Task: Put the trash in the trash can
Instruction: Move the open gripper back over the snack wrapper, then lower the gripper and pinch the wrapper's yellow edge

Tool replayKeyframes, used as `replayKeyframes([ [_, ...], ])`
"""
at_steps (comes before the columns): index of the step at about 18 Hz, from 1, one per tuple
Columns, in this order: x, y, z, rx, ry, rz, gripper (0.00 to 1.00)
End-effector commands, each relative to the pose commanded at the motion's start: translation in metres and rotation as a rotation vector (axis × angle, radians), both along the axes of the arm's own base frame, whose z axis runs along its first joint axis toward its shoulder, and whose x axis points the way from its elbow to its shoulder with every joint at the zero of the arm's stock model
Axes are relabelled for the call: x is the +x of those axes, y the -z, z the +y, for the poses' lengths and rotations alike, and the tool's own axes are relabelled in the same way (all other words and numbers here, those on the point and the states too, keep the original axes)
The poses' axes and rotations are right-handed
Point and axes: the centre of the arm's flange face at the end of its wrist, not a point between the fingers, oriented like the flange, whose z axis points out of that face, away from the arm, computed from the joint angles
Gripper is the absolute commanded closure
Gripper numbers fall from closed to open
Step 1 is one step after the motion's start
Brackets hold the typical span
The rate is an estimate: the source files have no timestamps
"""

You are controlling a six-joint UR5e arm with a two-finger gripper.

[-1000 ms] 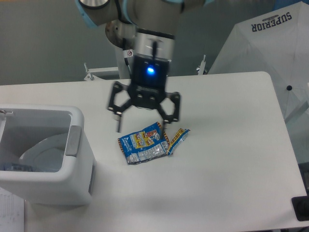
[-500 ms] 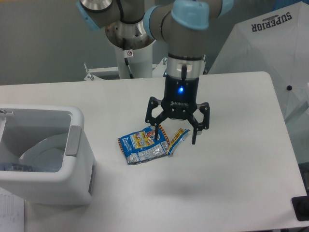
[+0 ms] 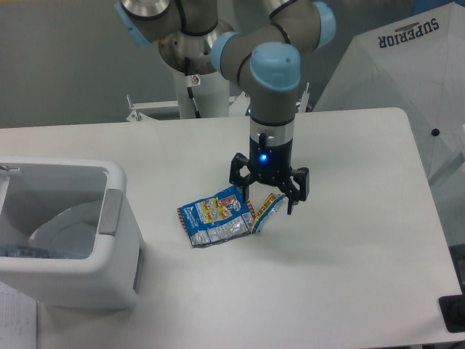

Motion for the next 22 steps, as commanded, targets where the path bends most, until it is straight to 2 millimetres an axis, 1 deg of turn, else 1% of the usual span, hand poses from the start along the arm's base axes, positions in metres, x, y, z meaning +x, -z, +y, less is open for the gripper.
replayKeyframes([
  [3,-0.006,0.032,-0.01,-0.146,0.092,0.033,0.0],
  [5,-0.009,0.047,-0.013,-0.186,0.121,0.026,0.0],
  [6,-0.005,0.055,-0.015,-0.199,0.139,0.016,0.0],
  [11,-0.004,0.066,-0.022,-0.231,0.23,0.011,0.0],
  [14,-0.004,0.076,-0.033,-0.334,0.286,0.036,0.0],
  [19,0.003,0.09,-0.038,-0.36,0.291,0.013,0.0],
  [22,0.002,0.096,-0.037,-0.362,0.286,0.005,0.0],
])
